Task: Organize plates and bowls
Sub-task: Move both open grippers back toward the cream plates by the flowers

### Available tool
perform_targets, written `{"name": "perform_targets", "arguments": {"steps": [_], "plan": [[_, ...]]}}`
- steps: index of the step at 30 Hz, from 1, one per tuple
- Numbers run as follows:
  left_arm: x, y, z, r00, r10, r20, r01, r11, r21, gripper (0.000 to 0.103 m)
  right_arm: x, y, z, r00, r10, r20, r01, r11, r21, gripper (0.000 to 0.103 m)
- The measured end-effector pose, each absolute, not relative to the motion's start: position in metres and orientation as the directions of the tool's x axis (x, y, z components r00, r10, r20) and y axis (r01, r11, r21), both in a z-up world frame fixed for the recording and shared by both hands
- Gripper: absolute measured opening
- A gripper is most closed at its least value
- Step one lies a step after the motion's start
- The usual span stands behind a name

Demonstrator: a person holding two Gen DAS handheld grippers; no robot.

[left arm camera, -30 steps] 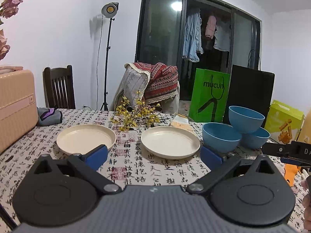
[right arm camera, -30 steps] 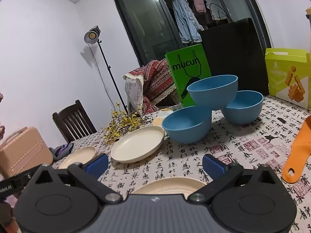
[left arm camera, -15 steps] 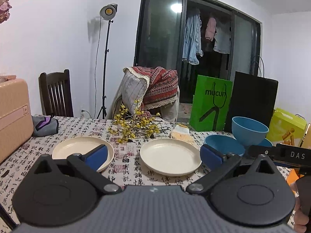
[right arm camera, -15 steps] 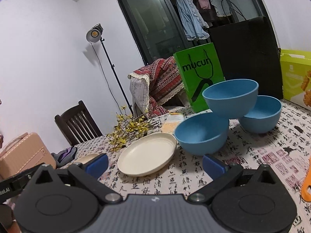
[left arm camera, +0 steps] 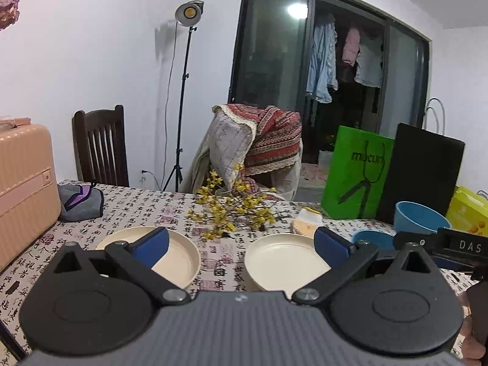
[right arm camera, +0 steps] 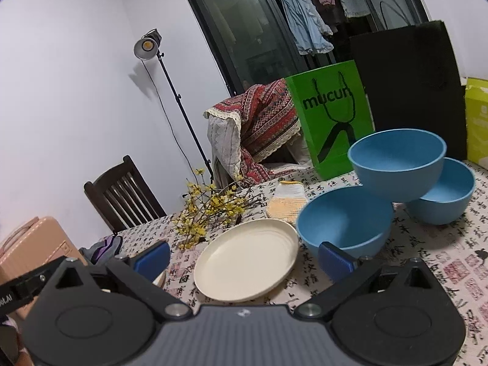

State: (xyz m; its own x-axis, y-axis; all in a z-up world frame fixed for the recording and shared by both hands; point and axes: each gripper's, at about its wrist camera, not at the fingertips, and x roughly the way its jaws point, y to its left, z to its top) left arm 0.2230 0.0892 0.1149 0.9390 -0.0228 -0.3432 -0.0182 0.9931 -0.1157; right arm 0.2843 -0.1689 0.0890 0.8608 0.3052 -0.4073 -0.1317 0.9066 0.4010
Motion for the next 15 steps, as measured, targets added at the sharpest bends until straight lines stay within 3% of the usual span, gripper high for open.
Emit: {"name": "perform_targets", "arguments": {"steps": [15], "plan": [[0.285, 0.133, 0.114, 0.920, 0.037, -0.391, -0.112, 0.979, -0.172, 0.103, 0.342, -0.127, 0.097, 0.851, 0.317, -0.419, -0.156, 0.914, 0.375, 0.103]]}}
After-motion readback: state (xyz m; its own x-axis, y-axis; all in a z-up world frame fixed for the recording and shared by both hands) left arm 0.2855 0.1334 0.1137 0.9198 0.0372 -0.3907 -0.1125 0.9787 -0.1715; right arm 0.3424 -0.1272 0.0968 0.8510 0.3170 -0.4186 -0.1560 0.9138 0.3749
